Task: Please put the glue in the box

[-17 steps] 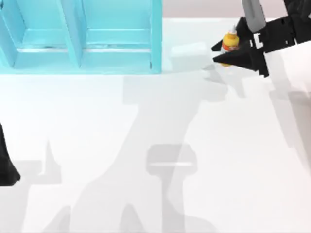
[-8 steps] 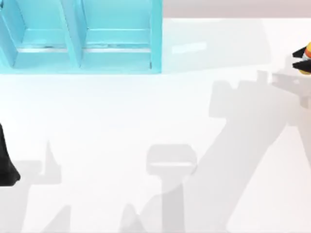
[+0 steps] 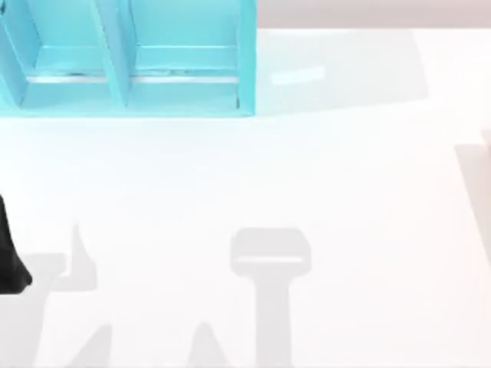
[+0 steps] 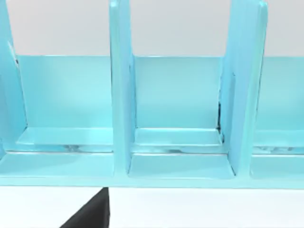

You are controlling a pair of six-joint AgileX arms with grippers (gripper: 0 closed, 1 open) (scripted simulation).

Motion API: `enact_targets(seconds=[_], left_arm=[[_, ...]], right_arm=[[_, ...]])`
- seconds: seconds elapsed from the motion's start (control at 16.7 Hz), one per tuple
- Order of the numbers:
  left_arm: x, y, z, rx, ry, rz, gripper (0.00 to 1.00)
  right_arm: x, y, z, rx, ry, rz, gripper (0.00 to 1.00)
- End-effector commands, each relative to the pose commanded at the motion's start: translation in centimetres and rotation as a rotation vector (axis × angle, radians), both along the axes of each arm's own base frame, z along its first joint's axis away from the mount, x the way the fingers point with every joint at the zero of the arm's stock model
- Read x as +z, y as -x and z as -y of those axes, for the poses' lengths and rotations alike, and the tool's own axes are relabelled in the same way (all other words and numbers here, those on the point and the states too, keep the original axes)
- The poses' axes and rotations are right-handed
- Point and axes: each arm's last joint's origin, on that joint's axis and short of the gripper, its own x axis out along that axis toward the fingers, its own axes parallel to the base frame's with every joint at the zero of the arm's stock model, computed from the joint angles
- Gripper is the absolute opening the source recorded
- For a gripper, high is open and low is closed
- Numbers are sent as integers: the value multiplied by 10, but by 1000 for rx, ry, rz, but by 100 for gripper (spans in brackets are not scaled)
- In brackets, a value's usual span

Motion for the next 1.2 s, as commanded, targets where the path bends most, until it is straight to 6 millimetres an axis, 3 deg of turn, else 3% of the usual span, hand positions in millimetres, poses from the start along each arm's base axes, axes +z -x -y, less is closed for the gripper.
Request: enact_targets(seconds=[0.18,0.36,0.78,1.2], left_arm=[[0,0,0,0,0,0,100],[0,0,0,0,0,0,100],[0,0,0,0,0,0,100],[0,0,0,0,0,0,100]], right_arm=[[4,60,17,-105,5,18,0],[9,88,20,-155,16,34,0],[7,87,20,-158,11,30,0],[-19,68,-1,-164,4,4,0]])
